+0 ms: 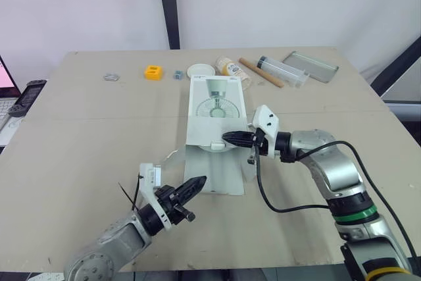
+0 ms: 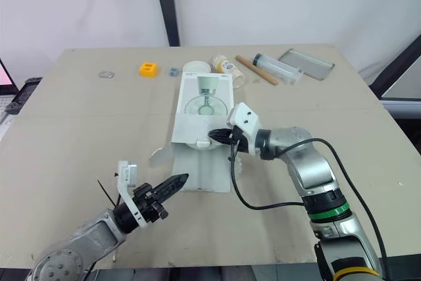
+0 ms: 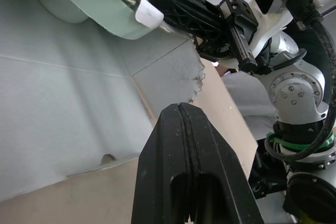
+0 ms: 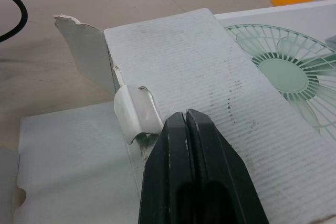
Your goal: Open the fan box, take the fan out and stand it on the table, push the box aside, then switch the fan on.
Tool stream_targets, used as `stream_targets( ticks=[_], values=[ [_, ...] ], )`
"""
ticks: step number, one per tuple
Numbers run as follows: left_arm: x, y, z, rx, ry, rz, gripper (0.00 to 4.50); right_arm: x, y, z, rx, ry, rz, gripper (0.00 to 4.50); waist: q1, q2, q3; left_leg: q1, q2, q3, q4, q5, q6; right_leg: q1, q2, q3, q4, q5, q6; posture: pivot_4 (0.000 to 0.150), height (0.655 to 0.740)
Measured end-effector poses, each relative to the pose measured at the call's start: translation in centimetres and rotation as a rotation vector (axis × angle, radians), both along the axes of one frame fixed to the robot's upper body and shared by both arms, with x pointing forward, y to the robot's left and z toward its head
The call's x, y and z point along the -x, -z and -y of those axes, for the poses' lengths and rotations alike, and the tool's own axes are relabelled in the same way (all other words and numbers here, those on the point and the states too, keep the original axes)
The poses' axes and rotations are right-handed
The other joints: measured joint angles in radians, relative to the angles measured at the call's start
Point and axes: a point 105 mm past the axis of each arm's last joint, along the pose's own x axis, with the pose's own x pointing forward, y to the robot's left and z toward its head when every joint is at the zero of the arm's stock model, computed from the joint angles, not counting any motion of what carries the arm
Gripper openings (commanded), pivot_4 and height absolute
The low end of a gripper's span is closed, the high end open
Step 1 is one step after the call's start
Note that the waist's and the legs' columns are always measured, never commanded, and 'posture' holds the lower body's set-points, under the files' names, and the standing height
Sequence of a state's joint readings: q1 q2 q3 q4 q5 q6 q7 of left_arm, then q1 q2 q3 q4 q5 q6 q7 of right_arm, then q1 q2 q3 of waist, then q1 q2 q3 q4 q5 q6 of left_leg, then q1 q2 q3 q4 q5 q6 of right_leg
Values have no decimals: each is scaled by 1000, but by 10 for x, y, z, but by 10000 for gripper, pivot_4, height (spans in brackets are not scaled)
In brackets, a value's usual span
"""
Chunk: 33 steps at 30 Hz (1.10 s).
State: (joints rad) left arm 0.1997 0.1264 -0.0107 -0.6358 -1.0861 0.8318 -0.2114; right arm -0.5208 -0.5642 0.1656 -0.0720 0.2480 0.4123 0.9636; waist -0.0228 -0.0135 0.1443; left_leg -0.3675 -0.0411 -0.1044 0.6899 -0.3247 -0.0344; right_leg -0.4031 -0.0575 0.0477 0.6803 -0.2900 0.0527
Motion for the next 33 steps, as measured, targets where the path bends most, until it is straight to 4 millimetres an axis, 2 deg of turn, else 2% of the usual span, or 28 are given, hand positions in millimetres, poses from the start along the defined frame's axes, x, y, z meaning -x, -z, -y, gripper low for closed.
stream_targets(
  ticks=[2,6,8,11,21,33],
  values=[
    [-5,2,3,17,-11,-12,15004,0,0,1,5,-1,-2,0,0,0,0,0,0,0,0,0,0,0,0,0,0,0,0,1500,7400],
    [-13,4,7,44,-24,-23,27169,0,1,2,3,3,-19,0,0,0,0,0,0,0,0,0,0,0,0,0,0,0,0,1500,7400],
    [-17,9,10,42,-40,-36,36331,0,0,3,-15,14,-40,0,0,0,0,0,0,0,0,0,0,0,0,0,0,0,0,1500,7400],
    [-23,14,10,30,-68,-46,44085,-1,-1,3,-27,21,-48,0,1,0,0,0,0,0,0,0,0,0,0,0,0,0,0,1500,7400],
    [-37,23,27,57,-91,-76,44085,-2,-4,-1,-59,20,-51,0,1,0,0,0,0,0,0,0,0,0,0,0,0,0,0,1500,7400],
    [-46,29,28,90,-114,-89,44085,-4,-5,-1,-61,20,-40,0,1,0,0,0,0,0,0,0,0,0,0,0,-1,0,0,1500,7400]
  ],
)
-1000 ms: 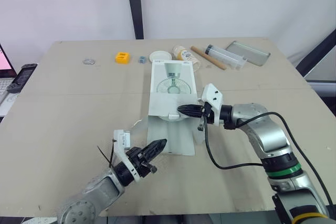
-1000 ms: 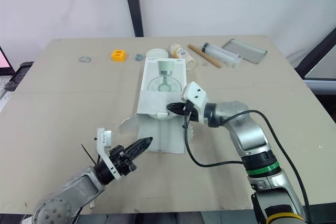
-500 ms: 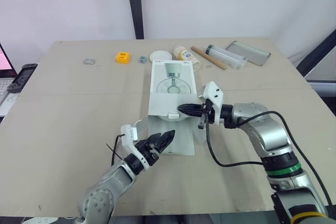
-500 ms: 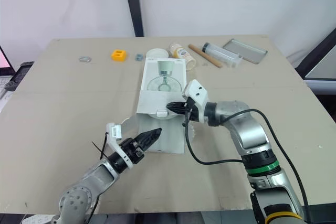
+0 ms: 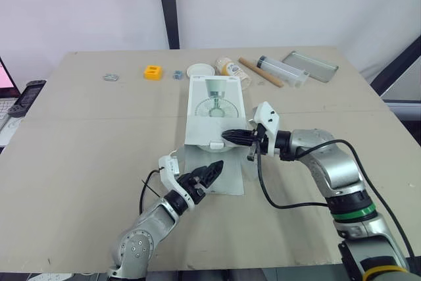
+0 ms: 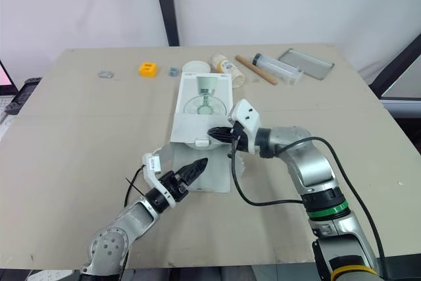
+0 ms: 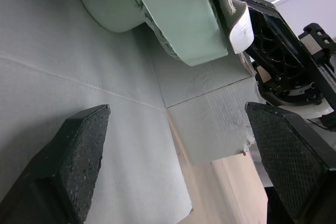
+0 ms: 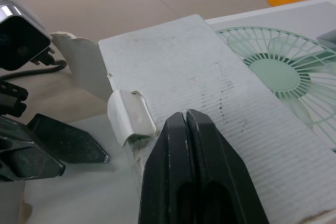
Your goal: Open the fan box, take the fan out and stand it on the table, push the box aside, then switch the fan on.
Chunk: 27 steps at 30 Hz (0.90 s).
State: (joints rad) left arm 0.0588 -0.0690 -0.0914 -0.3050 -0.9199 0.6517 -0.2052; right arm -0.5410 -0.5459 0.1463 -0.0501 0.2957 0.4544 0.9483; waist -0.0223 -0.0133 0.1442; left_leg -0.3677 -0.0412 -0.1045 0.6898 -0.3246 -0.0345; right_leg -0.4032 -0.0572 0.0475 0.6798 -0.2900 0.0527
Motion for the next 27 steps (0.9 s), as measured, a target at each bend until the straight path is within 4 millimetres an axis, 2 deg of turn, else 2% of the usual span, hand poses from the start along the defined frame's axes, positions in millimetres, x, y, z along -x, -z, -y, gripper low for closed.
stream_targets(
  ticks=[15,27],
  values=[
    [-16,0,2,-7,-19,16,44085,-2,1,1,12,3,10,0,1,0,0,0,-1,0,0,1,-1,1,0,-1,0,0,0,1500,7400],
    [-33,-3,-6,-23,-82,47,44085,-5,0,0,7,26,23,0,1,0,0,1,-1,0,0,2,-1,1,0,0,0,0,0,1500,7400]
  ],
)
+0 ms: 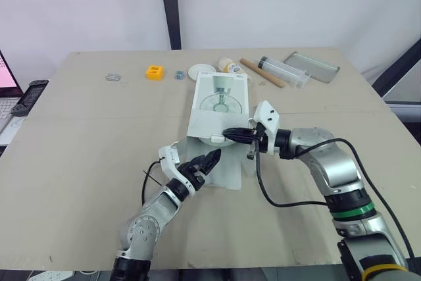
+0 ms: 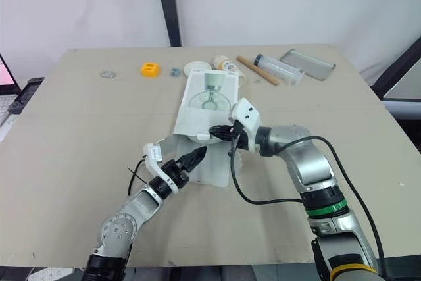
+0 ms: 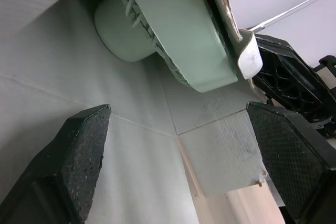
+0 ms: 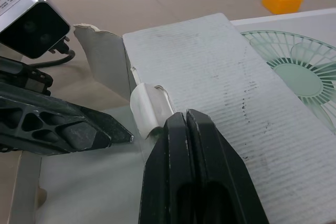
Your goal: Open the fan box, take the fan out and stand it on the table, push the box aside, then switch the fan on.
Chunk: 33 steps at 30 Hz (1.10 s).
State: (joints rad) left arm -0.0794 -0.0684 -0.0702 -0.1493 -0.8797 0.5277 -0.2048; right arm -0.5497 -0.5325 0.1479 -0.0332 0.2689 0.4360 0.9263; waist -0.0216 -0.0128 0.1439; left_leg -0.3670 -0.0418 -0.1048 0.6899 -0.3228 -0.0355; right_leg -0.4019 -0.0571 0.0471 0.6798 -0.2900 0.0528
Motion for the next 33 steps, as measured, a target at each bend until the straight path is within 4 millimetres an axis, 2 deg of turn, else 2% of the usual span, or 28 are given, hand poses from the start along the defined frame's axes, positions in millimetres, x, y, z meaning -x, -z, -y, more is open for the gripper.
stream_targets(
  ticks=[7,13,20,33],
  values=[
    [-12,-4,-13,-4,-44,11,44085,-14,-7,10,-7,83,46,0,-1,0,0,-1,0,0,-1,0,0,-2,0,0,0,0,0,1500,7400],
    [1,-4,-5,5,53,-14,44085,-25,-10,20,2,138,88,0,-1,0,0,-2,0,0,-2,0,0,-3,0,0,0,0,0,1500,7400],
    [2,-12,-4,53,64,-55,44085,-26,-10,18,2,134,105,0,-1,0,0,-2,0,0,-1,0,0,-3,0,1,0,0,0,1500,7400],
    [-8,-7,-9,84,-7,-110,44085,-24,-8,18,6,131,107,0,-1,0,0,-1,0,1,-1,0,0,-3,0,1,0,0,0,1500,7400]
  ],
)
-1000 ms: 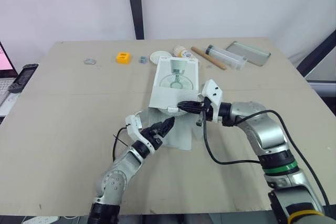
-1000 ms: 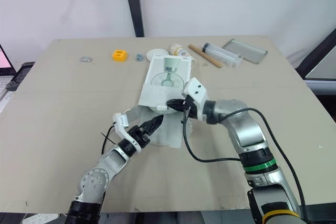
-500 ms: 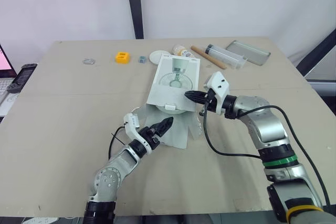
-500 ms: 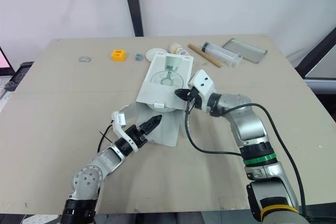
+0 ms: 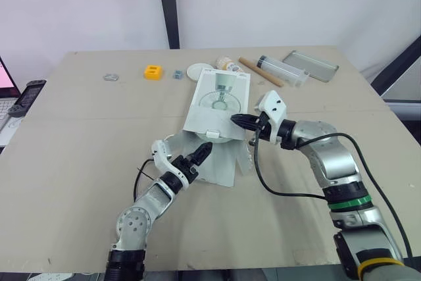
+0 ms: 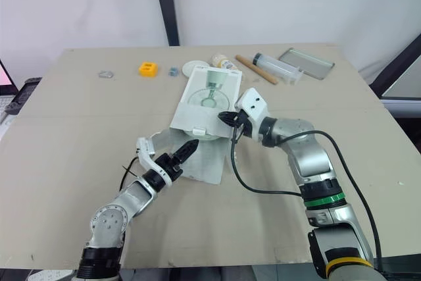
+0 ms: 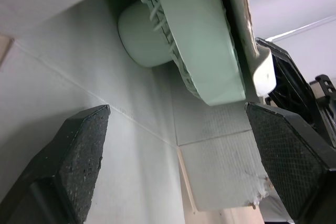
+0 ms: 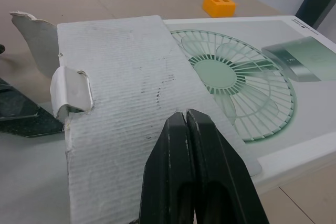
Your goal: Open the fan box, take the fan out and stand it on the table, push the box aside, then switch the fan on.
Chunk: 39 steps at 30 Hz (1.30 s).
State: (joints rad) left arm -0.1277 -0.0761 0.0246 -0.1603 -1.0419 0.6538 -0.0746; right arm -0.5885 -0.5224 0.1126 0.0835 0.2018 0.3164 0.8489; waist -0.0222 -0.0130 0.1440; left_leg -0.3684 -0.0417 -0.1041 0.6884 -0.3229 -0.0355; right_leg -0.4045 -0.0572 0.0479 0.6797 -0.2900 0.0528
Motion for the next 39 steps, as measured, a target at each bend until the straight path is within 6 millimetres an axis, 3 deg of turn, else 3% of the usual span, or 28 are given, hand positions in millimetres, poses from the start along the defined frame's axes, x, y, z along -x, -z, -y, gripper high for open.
stream_targets(
  ticks=[27,28,31,36,39],
  values=[
    [-16,-16,18,80,63,25,44085,5,1,-1,4,0,7,0,0,0,0,0,0,0,0,0,0,0,0,-1,0,0,0,1500,7400],
    [-17,-15,18,82,66,22,39074,5,1,-1,4,2,7,0,0,0,0,0,0,0,0,0,0,0,0,-1,0,0,0,1500,7400],
    [-17,-12,20,84,72,13,31386,5,2,-1,4,3,5,0,0,0,0,0,0,0,0,0,0,0,0,0,0,0,0,1500,7400],
    [-16,-12,22,93,87,24,12805,6,2,0,3,9,7,0,0,0,0,0,0,0,0,0,0,0,0,0,0,0,0,1500,7400],
    [-16,-12,22,97,90,29,11143,6,2,1,5,13,6,0,0,0,0,0,0,0,0,0,0,0,0,0,0,0,0,1500,7400]
  ],
)
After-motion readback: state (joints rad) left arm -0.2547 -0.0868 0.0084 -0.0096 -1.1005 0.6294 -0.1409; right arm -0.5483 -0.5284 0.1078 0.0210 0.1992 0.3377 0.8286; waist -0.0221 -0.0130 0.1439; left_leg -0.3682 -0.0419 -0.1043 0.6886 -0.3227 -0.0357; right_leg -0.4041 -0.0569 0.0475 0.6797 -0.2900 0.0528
